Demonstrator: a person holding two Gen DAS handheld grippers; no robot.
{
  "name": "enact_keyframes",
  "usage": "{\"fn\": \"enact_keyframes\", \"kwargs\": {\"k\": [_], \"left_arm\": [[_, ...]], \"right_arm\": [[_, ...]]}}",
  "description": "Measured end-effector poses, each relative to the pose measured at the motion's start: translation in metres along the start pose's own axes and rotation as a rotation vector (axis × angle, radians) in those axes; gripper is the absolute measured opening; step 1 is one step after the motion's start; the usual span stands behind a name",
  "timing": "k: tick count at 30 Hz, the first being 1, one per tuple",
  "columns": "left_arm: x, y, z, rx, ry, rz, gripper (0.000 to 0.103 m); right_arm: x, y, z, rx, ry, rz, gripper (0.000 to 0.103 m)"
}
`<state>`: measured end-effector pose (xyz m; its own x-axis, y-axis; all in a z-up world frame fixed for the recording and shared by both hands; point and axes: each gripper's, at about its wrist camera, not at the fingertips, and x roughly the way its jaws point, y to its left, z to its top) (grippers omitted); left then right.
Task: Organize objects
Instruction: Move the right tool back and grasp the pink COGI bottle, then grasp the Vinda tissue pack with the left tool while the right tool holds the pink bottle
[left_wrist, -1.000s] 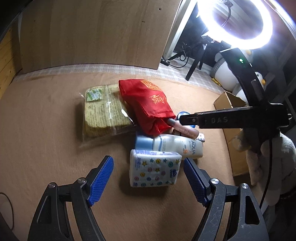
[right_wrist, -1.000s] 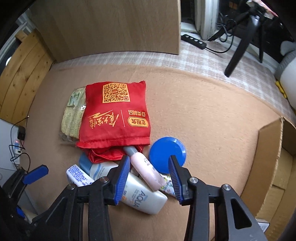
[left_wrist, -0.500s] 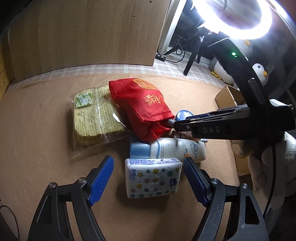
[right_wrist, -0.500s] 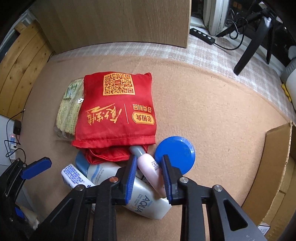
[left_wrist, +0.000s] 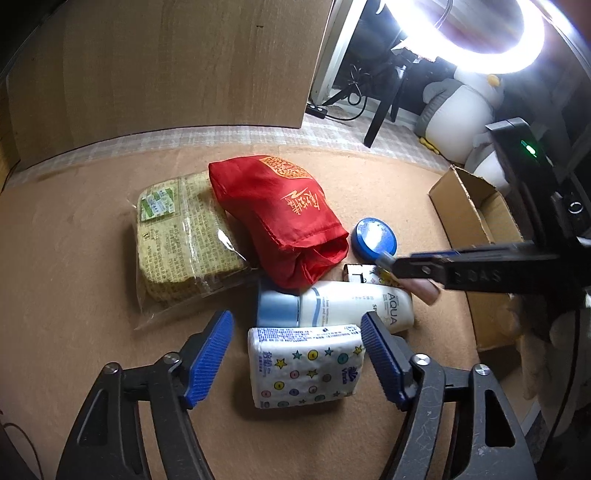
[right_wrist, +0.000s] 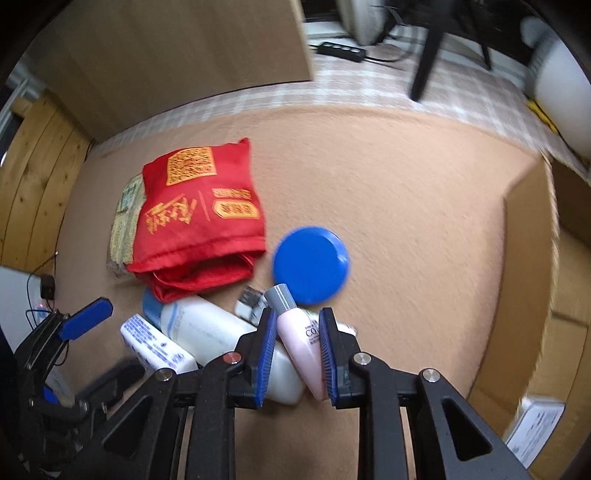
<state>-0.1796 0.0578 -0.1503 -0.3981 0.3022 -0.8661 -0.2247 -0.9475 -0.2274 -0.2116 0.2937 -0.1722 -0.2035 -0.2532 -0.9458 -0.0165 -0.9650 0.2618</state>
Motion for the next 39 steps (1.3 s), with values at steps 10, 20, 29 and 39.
{"fn": "enact_keyframes", "kwargs": {"k": [10, 20, 29, 39], "left_arm": [[0.014, 0.008, -0.002, 0.006, 0.043, -0.007, 0.053], [0.015, 0.025, -0.026, -0.025, 0.077, -0.02, 0.048], [0.002, 0.021, -0.037, -0.027, 0.054, -0.035, 0.077], [0.019, -0.017, -0.034, 0.117, 0.089, 0.036, 0.094]], "right_arm": [[-0.008, -0.017, -0.048, 0.153, -0.025, 0.053, 0.019], [-0.007, -0.014, -0.068, 0.161, -0.015, 0.068, 0.019], [-0.008, -0.01, -0.073, 0.134, -0.012, 0.054, 0.019], [-0.016, -0.006, -0.071, 0.11, -0.047, 0.01, 0.049]]}}
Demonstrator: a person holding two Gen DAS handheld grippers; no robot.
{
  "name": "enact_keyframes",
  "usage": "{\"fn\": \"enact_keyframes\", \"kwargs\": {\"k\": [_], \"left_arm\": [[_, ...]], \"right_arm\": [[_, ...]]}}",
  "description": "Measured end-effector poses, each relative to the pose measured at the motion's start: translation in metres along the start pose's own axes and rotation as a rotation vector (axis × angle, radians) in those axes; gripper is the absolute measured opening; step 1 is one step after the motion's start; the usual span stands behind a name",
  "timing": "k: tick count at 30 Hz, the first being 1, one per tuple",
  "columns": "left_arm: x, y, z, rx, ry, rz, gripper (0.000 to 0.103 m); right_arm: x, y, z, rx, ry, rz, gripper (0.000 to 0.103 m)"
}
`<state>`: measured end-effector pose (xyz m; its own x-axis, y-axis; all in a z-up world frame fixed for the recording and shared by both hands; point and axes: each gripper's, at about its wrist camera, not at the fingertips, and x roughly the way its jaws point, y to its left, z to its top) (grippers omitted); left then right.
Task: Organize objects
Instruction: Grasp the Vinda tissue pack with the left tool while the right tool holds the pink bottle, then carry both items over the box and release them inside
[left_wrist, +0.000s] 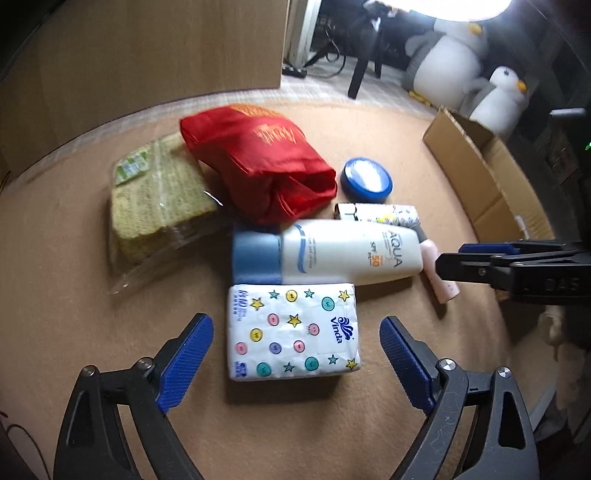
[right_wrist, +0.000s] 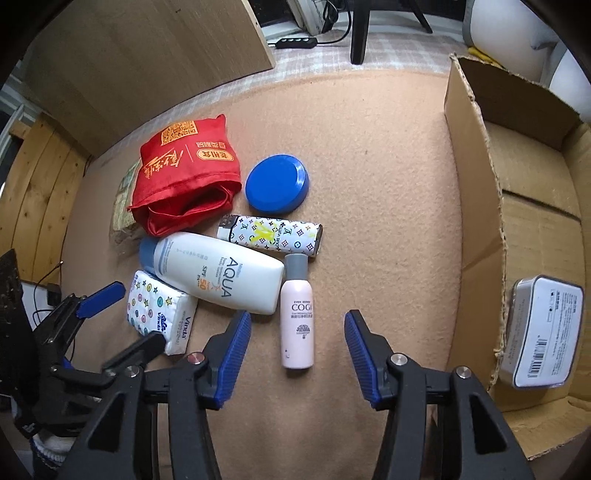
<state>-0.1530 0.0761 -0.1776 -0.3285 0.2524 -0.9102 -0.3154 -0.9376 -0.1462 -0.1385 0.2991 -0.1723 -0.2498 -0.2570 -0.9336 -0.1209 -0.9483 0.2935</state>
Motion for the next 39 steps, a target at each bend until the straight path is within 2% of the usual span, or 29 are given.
{"fn": "enact_keyframes", "kwargs": {"k": [7, 13, 14, 15, 16, 21, 30, 39], "left_arm": [[0.015, -0.008, 0.003, 0.017, 0.029, 0.029, 0.094], [0.017, -0.005, 0.0, 0.017, 0.023, 0.044, 0.092], [0.018, -0.005, -0.001, 0.02, 0.026, 0.048, 0.09], [0.019, -0.005, -0.001, 0.022, 0.03, 0.057, 0.084], [0.02, -0.004, -0.002, 0.022, 0.039, 0.068, 0.079], [0.016, 0.0, -0.007, 0.011, 0.025, 0.058, 0.078], [0.008, 0.002, -0.017, -0.021, 0.006, 0.042, 0.077], [-0.02, -0.005, -0.019, -0.052, -0.055, 0.024, 0.076]], "right_arm": [[0.005, 0.008, -0.001, -0.051, 0.013, -0.031, 0.049], [0.015, 0.013, 0.001, -0.077, 0.024, -0.068, 0.048], [0.016, 0.013, 0.001, -0.08, 0.025, -0.071, 0.043], [0.018, 0.014, 0.001, -0.085, 0.028, -0.075, 0.035], [0.021, 0.015, 0.001, -0.092, 0.035, -0.08, 0.032], [0.022, 0.017, -0.002, -0.128, 0.03, -0.106, 0.019], [0.016, 0.009, -0.013, -0.103, 0.011, -0.074, 0.019], [-0.018, -0.012, -0.03, -0.039, -0.061, 0.007, 0.019]]}}
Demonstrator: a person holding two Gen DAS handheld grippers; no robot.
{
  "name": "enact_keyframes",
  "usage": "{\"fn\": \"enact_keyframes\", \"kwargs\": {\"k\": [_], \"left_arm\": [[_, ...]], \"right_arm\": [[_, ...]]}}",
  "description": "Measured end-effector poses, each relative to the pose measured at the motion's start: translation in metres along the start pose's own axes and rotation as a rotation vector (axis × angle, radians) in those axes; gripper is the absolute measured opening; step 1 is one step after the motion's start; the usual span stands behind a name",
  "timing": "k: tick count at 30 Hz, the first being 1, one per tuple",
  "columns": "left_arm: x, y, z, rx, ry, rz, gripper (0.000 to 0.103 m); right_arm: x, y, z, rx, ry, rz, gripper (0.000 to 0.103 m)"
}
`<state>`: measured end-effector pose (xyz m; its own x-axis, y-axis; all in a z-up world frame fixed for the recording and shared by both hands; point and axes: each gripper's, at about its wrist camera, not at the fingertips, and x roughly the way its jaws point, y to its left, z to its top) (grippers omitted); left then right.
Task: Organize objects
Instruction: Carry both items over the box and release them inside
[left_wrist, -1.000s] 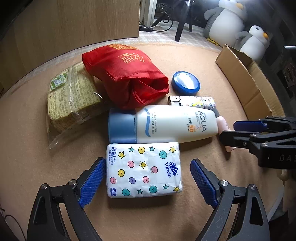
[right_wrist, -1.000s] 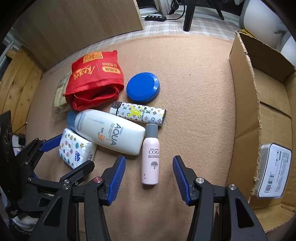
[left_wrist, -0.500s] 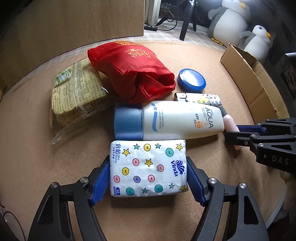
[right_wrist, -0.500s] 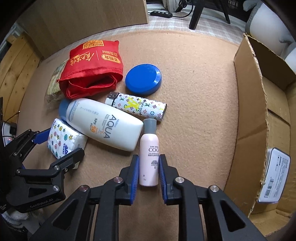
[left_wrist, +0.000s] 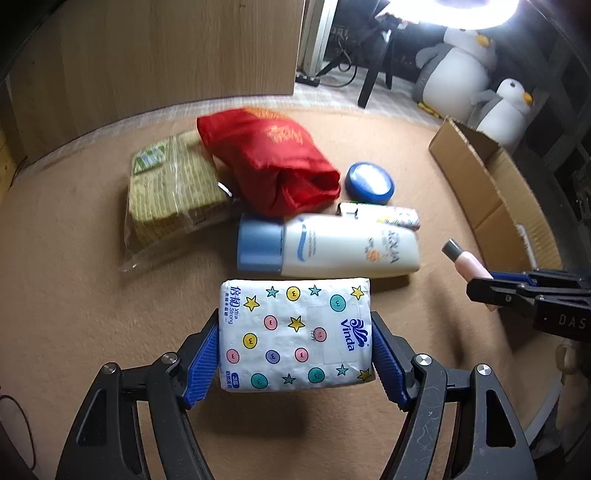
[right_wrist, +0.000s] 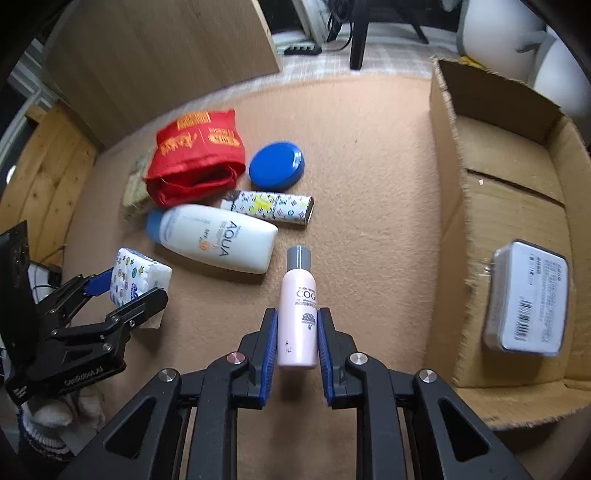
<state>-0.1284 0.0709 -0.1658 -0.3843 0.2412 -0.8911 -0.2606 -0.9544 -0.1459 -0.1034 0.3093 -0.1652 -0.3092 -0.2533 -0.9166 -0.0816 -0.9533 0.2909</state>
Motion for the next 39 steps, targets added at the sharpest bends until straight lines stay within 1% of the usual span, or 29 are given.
{"fn": "enact_keyframes", "kwargs": {"k": [4, 7, 9, 11, 14, 19, 25, 31, 35, 39], "left_arm": [[-0.012, -0.011, 0.005, 0.001, -0.024, -0.02, 0.076], [-0.016, -0.027, 0.019, 0.023, -0.046, -0.039, 0.076], [-0.019, -0.04, 0.028, 0.038, -0.062, -0.056, 0.076], [-0.023, -0.054, 0.038, 0.057, -0.081, -0.074, 0.076], [-0.027, -0.076, 0.053, 0.085, -0.101, -0.103, 0.076], [-0.026, -0.118, 0.075, 0.141, -0.125, -0.138, 0.076], [-0.013, -0.177, 0.103, 0.196, -0.135, -0.171, 0.076], [0.008, -0.221, 0.121, 0.225, -0.132, -0.191, 0.076], [0.023, -0.237, 0.129, 0.224, -0.12, -0.195, 0.076], [0.034, -0.245, 0.134, 0.22, -0.111, -0.199, 0.076]], "right_arm": [[-0.016, -0.008, -0.002, 0.016, -0.034, 0.023, 0.019], [-0.034, -0.013, -0.004, 0.033, -0.076, 0.036, 0.019], [-0.046, -0.012, -0.006, 0.041, -0.104, 0.034, 0.019], [-0.061, -0.02, -0.007, 0.047, -0.13, 0.028, 0.019], [-0.082, -0.033, -0.006, 0.056, -0.17, 0.009, 0.019], [-0.109, -0.061, -0.003, 0.078, -0.232, -0.049, 0.019], [-0.131, -0.098, 0.005, 0.108, -0.283, -0.11, 0.019], [-0.134, -0.128, 0.016, 0.129, -0.3, -0.153, 0.019], [-0.129, -0.143, 0.021, 0.142, -0.285, -0.158, 0.019], [-0.124, -0.153, 0.025, 0.147, -0.275, -0.166, 0.019]]}}
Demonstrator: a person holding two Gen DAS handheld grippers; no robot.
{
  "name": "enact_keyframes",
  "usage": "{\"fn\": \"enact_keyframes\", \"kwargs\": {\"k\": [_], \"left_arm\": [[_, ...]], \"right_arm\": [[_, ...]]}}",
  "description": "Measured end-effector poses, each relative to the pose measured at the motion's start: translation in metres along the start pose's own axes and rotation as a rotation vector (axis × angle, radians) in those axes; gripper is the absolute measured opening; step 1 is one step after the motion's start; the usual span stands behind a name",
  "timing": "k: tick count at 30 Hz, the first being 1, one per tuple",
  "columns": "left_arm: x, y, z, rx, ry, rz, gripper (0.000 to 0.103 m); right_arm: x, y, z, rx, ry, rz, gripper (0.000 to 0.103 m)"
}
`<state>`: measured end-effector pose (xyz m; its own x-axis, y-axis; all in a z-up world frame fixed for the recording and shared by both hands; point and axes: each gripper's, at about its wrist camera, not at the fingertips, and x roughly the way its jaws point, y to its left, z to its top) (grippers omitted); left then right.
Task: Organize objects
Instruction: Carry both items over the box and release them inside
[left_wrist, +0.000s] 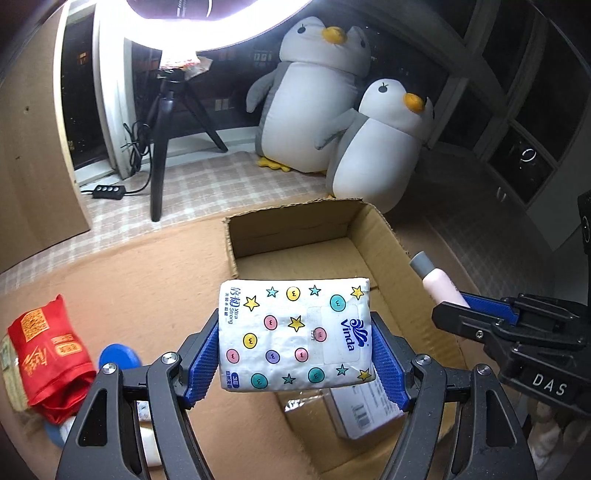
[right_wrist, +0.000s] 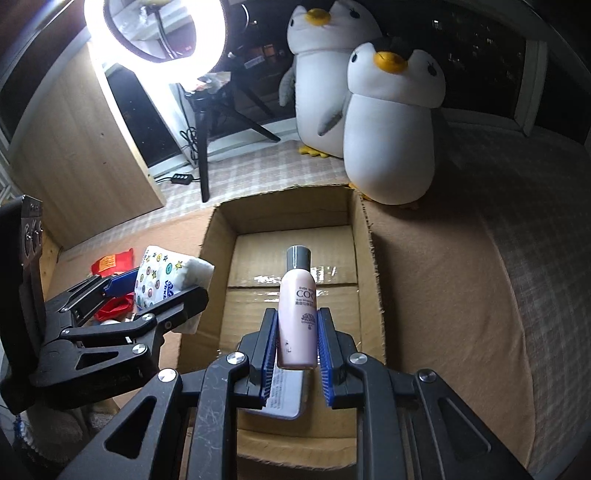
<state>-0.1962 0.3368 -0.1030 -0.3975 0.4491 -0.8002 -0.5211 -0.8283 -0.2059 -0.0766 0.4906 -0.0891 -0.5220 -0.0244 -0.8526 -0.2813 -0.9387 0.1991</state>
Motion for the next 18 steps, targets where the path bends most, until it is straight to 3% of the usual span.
{"fn": "enact_keyframes", "kwargs": {"k": [7, 8, 9, 11, 18], "left_arm": [[0.009, -0.007, 0.003, 0.024, -0.002, -0.011, 0.079], [0.01, -0.007, 0.003, 0.031, 0.009, -0.019, 0.081], [0.011, -0.006, 0.003, 0.031, 0.019, -0.021, 0.087], [0.01, -0.003, 0.002, 0.028, 0.017, -0.013, 0.089], [0.006, 0.007, -0.002, 0.031, 0.027, -0.014, 0.089]], "right_arm": [[0.009, -0.008, 0.002, 0.0, 0.009, -0.005, 0.019], [0.01, -0.009, 0.003, 0.003, 0.007, -0.006, 0.023], [0.011, -0.01, 0.004, 0.005, 0.012, -0.013, 0.037], [0.012, -0.014, 0.004, 0.024, 0.017, -0.031, 0.055], [0.007, -0.023, 0.003, 0.062, 0.006, -0.031, 0.057]]}}
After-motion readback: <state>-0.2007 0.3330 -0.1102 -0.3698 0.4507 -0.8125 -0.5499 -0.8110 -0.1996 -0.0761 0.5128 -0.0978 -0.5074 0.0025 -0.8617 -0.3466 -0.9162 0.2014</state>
